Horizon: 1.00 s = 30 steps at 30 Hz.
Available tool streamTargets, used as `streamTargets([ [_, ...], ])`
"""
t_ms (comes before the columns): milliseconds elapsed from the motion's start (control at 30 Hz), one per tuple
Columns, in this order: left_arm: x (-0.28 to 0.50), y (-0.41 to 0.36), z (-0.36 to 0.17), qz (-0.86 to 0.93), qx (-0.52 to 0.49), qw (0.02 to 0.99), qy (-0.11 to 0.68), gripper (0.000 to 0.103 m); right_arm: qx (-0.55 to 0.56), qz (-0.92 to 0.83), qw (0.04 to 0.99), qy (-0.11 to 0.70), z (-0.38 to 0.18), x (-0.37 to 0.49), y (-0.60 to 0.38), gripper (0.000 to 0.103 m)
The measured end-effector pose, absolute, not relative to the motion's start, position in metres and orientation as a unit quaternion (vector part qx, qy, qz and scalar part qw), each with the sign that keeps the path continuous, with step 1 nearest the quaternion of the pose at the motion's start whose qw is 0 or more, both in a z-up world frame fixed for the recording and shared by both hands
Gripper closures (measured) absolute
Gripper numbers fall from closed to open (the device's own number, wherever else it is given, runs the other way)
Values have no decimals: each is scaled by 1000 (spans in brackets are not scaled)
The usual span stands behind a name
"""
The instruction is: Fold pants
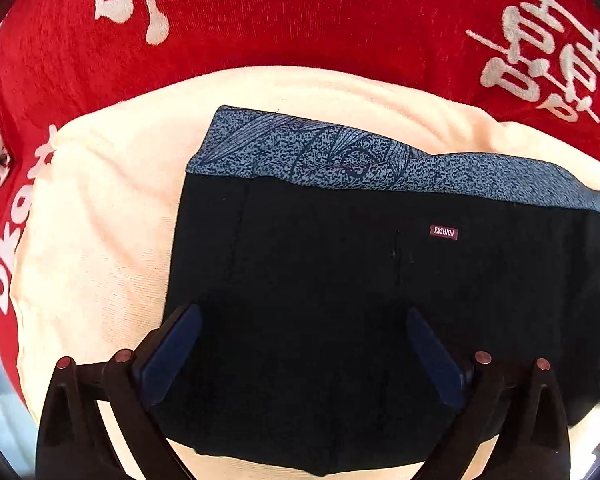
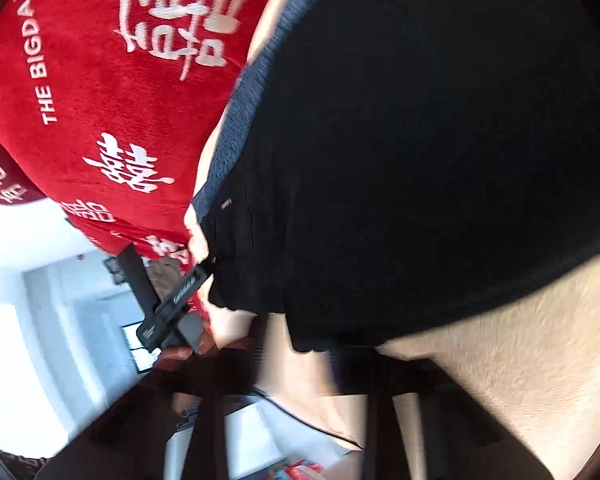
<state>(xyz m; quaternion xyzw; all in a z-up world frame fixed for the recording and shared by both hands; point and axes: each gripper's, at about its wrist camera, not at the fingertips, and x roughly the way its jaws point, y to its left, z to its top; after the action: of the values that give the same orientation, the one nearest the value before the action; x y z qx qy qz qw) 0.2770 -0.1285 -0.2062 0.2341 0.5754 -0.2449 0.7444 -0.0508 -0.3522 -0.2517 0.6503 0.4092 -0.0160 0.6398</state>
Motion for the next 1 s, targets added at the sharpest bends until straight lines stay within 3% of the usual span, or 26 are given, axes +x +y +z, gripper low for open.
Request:
streamTargets([
  [100,281,-118,-205,-254,240,740,575,0,604,-20,680,415,-217,-52,-344,95],
  [267,291,-93,-212,-257,230,739,579,0,598,-60,652,463,-252,-63,-325,95],
  [433,284,-93,-202,-234,258,733,584,1,551,-43,666,501,-221,-74,-328,90],
  [633,240,-147,-163,-312,219,732,564,1,448,-107,734,499,-183,-65,-393,87],
  [733,208,-195,-185,-352,227,709,568,1,428,-136,730,515,-207,-53,-425,86],
  [833,178,-226,-227,-335,310,701,548,0,445,-128,724,511,-225,-67,-439,89],
  [1000,201,-229,-215,-311,250,706,585,0,461,-153,725,488,-208,-78,-468,81],
])
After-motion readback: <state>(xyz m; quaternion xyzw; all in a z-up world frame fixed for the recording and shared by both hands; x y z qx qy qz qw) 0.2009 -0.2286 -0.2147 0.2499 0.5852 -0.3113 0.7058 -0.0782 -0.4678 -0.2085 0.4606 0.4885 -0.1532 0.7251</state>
